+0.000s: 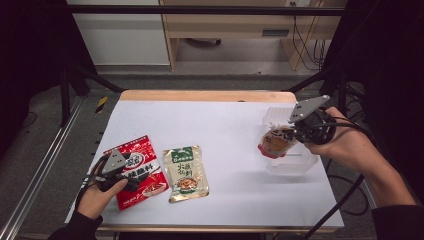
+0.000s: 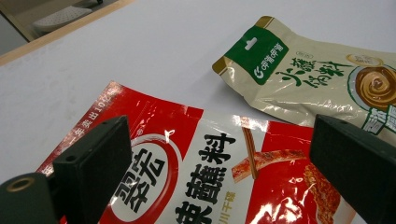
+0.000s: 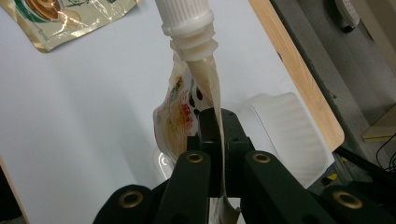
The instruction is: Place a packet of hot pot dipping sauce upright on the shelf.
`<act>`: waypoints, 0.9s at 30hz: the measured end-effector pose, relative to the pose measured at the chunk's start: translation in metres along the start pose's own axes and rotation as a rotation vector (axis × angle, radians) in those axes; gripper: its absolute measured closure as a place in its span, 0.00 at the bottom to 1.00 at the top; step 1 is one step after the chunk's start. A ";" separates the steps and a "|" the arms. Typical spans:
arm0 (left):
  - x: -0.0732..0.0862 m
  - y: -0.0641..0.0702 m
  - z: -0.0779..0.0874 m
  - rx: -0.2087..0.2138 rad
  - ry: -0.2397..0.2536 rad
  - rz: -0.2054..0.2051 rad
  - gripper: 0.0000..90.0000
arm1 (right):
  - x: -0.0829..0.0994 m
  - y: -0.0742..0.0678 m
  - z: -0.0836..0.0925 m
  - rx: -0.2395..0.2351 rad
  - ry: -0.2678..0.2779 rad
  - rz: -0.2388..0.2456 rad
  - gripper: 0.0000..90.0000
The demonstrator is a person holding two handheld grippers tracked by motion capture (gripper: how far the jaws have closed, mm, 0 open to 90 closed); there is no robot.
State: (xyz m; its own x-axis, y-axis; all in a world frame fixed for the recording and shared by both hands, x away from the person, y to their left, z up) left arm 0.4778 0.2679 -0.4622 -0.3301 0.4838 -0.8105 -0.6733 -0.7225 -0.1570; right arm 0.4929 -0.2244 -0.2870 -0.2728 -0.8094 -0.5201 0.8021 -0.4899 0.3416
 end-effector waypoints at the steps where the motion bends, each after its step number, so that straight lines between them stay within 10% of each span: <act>1: 0.000 0.000 0.000 0.000 0.000 0.001 0.06 | 0.002 0.000 0.000 -0.006 -0.004 -0.004 1.00; 27: 0.002 0.000 -0.002 0.001 -0.015 -0.007 0.06 | 0.051 0.022 -0.012 -0.001 -0.053 -0.074 1.00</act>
State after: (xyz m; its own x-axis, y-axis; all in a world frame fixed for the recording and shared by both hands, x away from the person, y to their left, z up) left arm 0.4783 0.2673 -0.4646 -0.3355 0.4958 -0.8010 -0.6761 -0.7189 -0.1617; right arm 0.5026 -0.2730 -0.3154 -0.3594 -0.7868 -0.5017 0.7791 -0.5490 0.3028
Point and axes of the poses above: each handheld gripper's, and its own axes: z roughly backward along the jaws, x roughly out of its underside, y roughly to its right, the point moved 4 cm from there along -z, roughly forward along the jaws
